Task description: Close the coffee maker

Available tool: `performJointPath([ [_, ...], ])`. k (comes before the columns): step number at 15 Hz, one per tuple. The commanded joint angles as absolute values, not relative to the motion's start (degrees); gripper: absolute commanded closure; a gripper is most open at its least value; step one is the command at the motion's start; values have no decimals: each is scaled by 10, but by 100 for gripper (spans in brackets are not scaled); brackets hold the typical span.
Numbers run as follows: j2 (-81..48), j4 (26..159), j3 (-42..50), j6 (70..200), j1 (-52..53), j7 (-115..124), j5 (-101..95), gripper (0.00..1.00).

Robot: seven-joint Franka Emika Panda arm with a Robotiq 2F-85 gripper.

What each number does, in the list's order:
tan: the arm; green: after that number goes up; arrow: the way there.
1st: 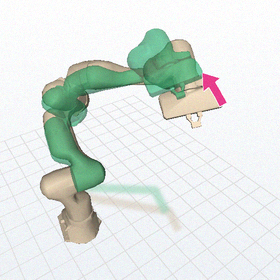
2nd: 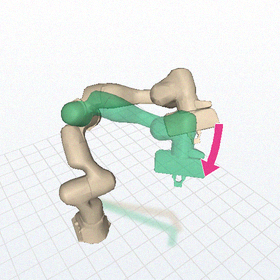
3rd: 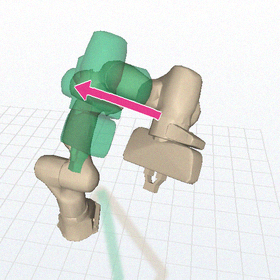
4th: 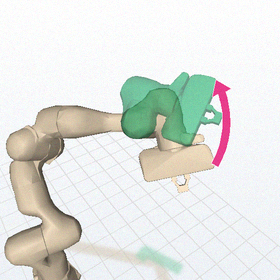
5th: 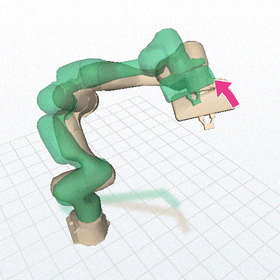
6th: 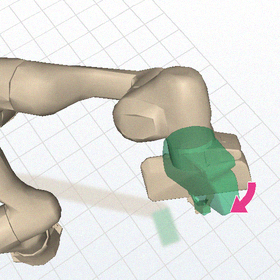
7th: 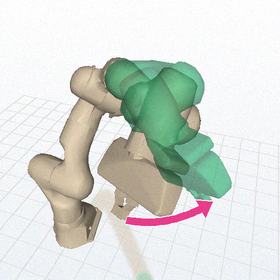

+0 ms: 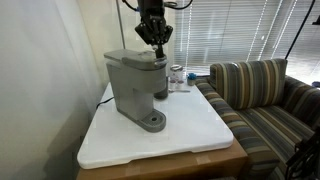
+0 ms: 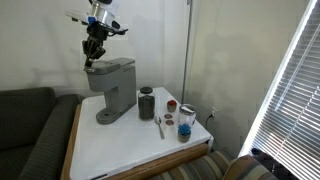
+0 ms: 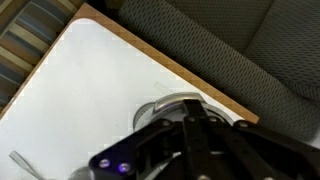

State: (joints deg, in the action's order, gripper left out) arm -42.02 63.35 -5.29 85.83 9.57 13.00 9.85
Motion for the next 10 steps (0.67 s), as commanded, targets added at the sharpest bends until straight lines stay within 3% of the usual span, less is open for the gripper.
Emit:
performJointPath([
  [1,-387,670,-45,879,106,154,85,100],
  [10,-342,723,-47,865,109,214,101,100],
])
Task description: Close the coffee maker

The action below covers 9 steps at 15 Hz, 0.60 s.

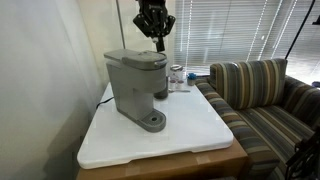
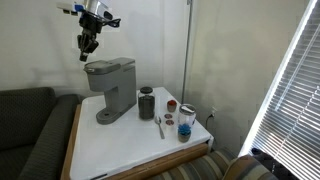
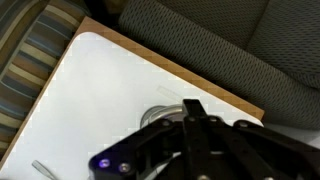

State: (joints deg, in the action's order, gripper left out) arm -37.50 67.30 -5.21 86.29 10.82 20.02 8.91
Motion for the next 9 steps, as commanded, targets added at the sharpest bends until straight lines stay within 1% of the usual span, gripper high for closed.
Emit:
performJointPath([
  [1,-343,726,-48,867,109,216,102,100],
  [9,-362,737,-43,917,110,210,94,100],
])
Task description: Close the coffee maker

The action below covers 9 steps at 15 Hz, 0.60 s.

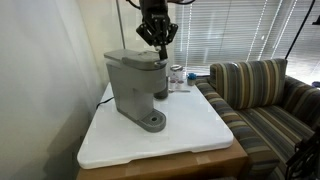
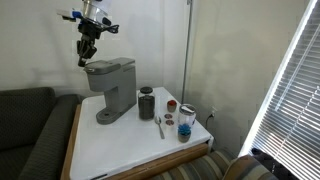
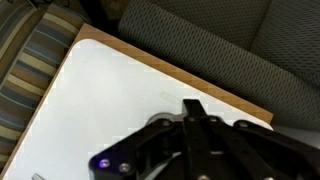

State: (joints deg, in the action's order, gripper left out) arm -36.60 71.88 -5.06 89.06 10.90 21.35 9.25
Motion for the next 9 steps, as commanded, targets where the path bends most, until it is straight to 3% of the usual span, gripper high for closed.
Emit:
performJointPath([
  [1,-363,738,-43,924,110,209,93,100],
  [9,-380,737,-44,953,110,203,95,100],
])
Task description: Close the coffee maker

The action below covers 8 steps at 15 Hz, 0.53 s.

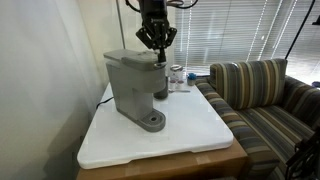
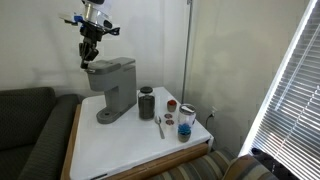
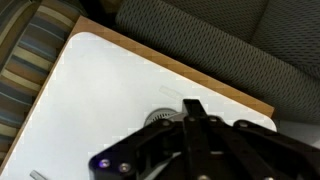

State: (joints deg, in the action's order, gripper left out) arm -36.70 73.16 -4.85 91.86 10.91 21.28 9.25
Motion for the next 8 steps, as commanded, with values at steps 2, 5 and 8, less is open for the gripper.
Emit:
performJointPath([
  [2,-384,735,-45,954,109,201,97,100],
  [5,-384,734,-45,950,109,200,96,100],
  [8,-361,752,-42,951,112,208,89,100],
])
